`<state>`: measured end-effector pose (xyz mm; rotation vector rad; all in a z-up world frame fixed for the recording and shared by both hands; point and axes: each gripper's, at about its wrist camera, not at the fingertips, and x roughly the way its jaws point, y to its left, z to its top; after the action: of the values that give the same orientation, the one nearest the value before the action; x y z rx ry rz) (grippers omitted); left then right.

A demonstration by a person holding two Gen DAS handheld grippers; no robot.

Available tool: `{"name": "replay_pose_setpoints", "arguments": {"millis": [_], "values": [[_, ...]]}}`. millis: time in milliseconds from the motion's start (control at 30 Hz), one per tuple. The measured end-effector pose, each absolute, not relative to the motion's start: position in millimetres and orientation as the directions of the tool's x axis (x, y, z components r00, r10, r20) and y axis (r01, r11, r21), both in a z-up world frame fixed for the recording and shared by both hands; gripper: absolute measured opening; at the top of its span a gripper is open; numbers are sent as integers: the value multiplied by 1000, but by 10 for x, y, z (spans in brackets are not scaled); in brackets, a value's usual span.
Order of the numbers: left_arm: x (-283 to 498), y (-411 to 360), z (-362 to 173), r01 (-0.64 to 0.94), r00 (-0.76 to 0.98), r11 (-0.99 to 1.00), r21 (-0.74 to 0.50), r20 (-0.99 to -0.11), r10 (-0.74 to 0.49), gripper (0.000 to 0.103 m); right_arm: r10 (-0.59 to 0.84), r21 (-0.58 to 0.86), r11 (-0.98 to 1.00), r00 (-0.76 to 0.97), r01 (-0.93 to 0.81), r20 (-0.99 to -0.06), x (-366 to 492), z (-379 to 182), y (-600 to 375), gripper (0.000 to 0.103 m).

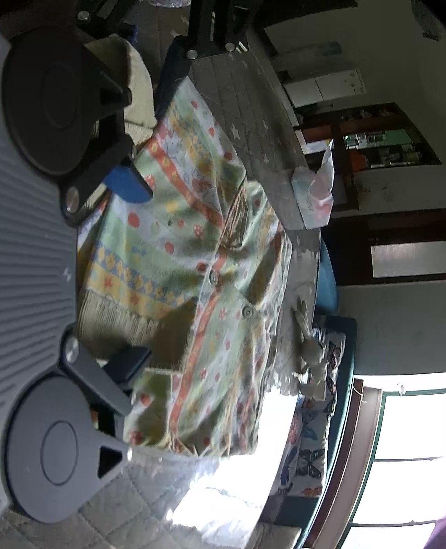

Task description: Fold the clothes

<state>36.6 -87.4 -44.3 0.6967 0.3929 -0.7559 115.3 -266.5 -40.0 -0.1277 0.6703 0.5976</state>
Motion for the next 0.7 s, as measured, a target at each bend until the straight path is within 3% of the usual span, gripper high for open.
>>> {"name": "replay_pose_setpoints", "arguments": {"millis": [133,433,700], "values": [[408,-856,-409,735,673,540,411,-543,-502,10,492,78,812,606,-579,-625,1157,-413,-2631,103],[496,-787,-312,743,651,590,316,-547,-527,8,487,76,811,596,-581,-638,1205,-410,-2569,103],[632,-663,-79,735,637,648,199,-530,-560,7,480,-31,804,678,-594,-556,790,51,-2859,91]]}}
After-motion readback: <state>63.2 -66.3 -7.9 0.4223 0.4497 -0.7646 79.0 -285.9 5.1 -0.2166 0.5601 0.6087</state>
